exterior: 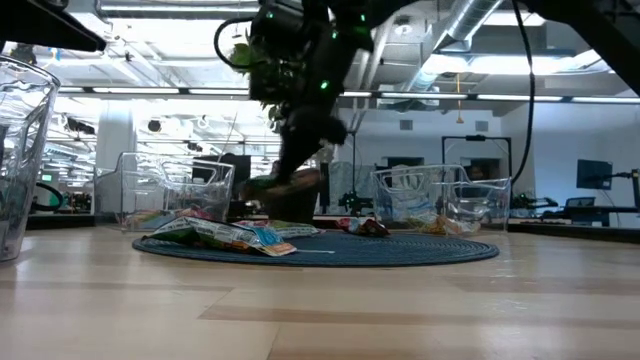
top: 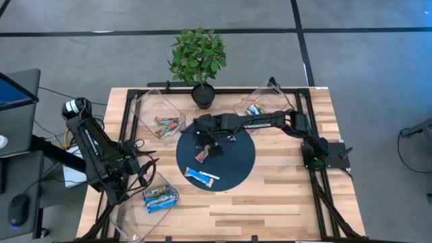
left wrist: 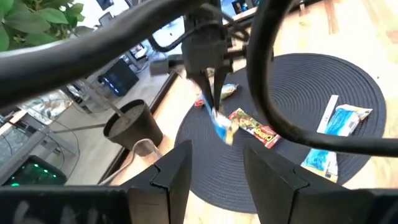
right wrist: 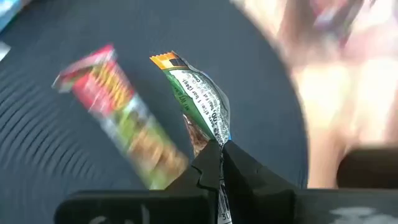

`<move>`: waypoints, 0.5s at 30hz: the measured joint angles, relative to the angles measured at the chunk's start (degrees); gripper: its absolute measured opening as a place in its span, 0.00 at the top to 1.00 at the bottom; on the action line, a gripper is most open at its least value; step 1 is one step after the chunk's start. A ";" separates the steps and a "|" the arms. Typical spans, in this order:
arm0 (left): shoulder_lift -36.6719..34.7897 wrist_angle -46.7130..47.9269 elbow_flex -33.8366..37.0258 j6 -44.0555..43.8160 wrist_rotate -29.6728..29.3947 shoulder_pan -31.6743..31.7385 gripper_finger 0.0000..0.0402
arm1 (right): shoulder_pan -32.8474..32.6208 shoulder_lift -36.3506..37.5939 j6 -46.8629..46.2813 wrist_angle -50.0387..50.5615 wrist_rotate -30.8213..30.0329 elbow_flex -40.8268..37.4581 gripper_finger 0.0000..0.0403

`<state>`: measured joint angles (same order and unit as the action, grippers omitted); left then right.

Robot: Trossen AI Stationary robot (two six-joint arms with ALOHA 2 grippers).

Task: Pick and place Granola Bars by type
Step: Put the yellow granola bar into the top right bin

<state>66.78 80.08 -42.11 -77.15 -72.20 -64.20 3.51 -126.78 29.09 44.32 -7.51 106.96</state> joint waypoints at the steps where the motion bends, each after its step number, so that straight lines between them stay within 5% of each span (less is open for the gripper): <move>1: 0.00 -0.31 0.00 0.09 0.17 0.00 0.65 | -0.20 0.00 -0.90 3.45 -0.31 1.16 1.00; 6: 0.00 -0.55 0.00 0.09 1.19 0.00 0.65 | -0.02 1.83 -7.78 19.16 -0.44 3.98 1.00; 15: 0.00 -1.23 0.00 0.13 1.28 0.01 0.65 | 0.04 11.73 -17.75 30.34 -7.34 4.11 1.00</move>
<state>66.78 78.85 -42.11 -77.02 -70.91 -64.19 3.55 -115.05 11.35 74.66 -14.85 111.07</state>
